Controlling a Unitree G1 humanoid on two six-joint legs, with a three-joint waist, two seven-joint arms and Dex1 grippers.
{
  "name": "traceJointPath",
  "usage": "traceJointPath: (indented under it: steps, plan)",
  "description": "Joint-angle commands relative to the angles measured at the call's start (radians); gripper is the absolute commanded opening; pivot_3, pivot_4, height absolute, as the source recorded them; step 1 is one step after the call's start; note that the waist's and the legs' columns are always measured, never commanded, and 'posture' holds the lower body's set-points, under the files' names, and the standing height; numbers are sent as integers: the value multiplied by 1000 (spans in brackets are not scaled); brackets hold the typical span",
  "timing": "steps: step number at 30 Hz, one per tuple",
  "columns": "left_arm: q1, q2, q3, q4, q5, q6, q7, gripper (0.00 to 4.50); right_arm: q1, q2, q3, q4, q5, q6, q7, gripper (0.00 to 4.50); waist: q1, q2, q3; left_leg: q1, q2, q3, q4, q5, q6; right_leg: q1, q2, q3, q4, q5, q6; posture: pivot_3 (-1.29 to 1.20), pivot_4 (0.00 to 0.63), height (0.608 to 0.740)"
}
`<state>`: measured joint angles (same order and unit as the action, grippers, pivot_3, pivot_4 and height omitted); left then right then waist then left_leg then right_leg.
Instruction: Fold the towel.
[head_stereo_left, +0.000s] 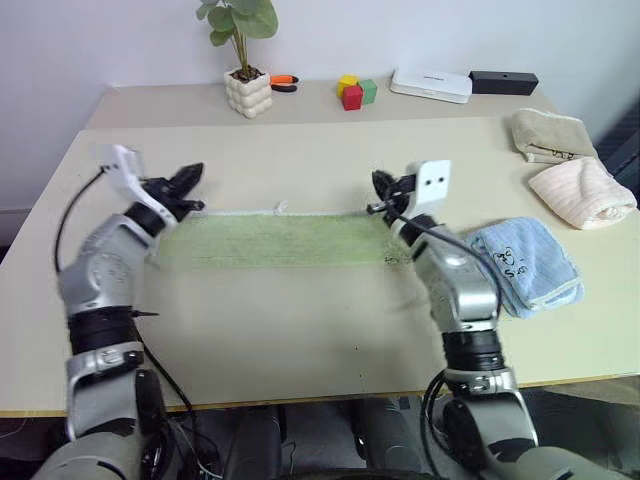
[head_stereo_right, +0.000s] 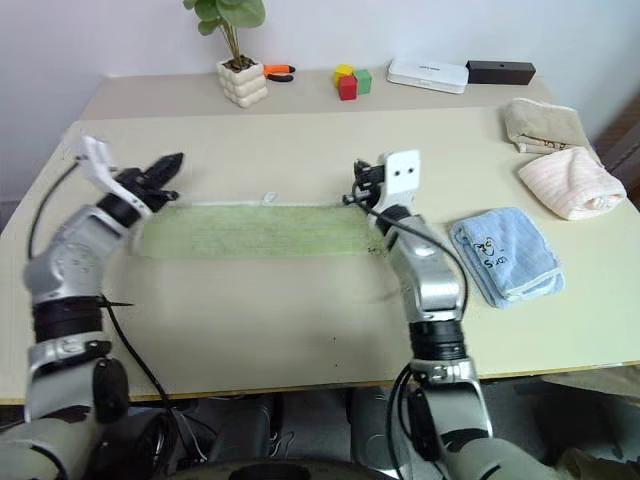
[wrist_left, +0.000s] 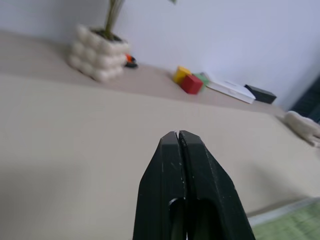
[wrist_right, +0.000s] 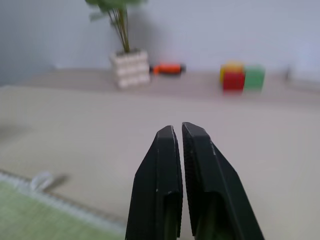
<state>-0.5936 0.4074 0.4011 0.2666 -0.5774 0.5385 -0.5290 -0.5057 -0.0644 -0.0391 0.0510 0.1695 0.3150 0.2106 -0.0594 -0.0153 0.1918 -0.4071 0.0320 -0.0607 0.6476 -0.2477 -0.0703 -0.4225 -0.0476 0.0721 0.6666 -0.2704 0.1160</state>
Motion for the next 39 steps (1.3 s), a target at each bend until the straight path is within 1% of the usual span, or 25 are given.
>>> traceJointPath:
  steps: [1, 3, 6, 11, 14, 17, 22, 24, 26, 28, 30, 33, 36, 39]
  plan:
    - [45, -62, -45, -6, 61, -70, 74, 0, 42, 37, 45, 79, -67, -105, -57, 79, -1, 0, 0, 0, 0, 0, 0, 0, 0, 0, 0, 0, 0, 0, 0, 0, 150, 740]
    - [71, -92, -63, 25, 82, -98, 82, 0, 66, 46, 53, 142, -89, -149, -75, 79, -1, 0, -1, 0, 0, 0, -1, 0, 0, 0, 0, 0, -1, 0, 0, 0, 150, 740]
    - [118, -65, -91, 97, 147, -184, 50, 0, 104, 13, 44, 212, -120, -211, -85, 79, -4, 0, -1, 0, 0, 0, -1, 0, 0, 0, 0, 0, -1, 0, 0, 0, 150, 740]
    - [176, 47, -59, 140, 155, -215, -13, 0, 148, -119, -20, 247, -134, -261, -76, 79, -7, -1, -2, 5, 0, 0, -2, 0, 0, 5, 0, 0, -2, 0, 0, 0, 150, 740]
    - [179, 79, -61, 163, 168, -246, -24, 0, 144, -151, -34, 243, -109, -257, -53, 79, -2, -1, -2, 15, 0, 0, -5, -1, 1, 16, 0, 0, -6, -1, 0, 0, 150, 740]
    - [162, 97, -61, 162, 154, -245, -61, 776, 126, -168, -74, 203, -30, -200, 17, 836, -2, -1, -2, 17, 0, 0, -5, -1, 1, 18, 1, 0, -6, -1, 0, 0, 150, 740]
    - [154, 113, -66, 73, 123, -197, -109, 3349, 109, -188, -118, 87, 55, -78, 59, 3363, -2, -1, -2, 16, 0, 0, -5, -1, 1, 17, 0, 0, -6, -1, 0, 0, 150, 740]
    - [157, 141, -61, 48, 115, -180, -149, 4395, 114, -199, -168, -11, 125, 29, 45, 4403, -2, -1, -2, 16, 0, 0, -5, -1, 1, 17, 0, 0, -6, -1, 0, 0, 150, 740]
    - [158, 166, -59, 34, 115, -178, -170, 4464, 122, -205, -212, -96, 183, 123, 21, 4463, -1, -1, -1, 15, 0, 0, -5, -1, 1, 16, 0, 0, -6, -1, 0, 0, 150, 740]
    - [158, 199, -68, 4, 113, -172, -207, 4464, 144, -195, -266, -218, 305, 255, -1, 4463, 1, -1, -1, 15, 0, 0, -6, -1, 1, 16, 1, 0, -6, -1, 0, 0, 150, 740]
    - [156, 235, -79, -31, 105, -165, -263, 4464, 172, -173, -326, -346, 441, 413, -62, 4463, 2, -1, -1, 15, 0, 0, -6, -1, 1, 16, 1, 0, -7, -1, 0, 0, 150, 740]
    - [177, 287, -102, -102, 85, -166, -380, 4464, 237, -121, -404, -501, 652, 606, -191, 4463, 5, -1, -1, 15, 1, 0, -8, -1, 1, 16, 1, 0, -8, -1, -1, 0, 150, 740]
    - [205, 346, -113, -155, 69, -188, -504, 4464, 355, -86, -462, -612, 815, 706, -303, 4463, 9, -1, -1, 16, 1, 1, -12, -1, 1, 15, 0, 0, -11, -1, -1, 0, 150, 740]
    - [215, 388, -118, -176, 30, -156, -602, 4464, 452, -76, -496, -647, 944, 735, -370, 4463, 14, 0, -1, 16, 1, 1, -17, -1, 1, 15, 0, 0, -14, -1, -1, 0, 150, 740]
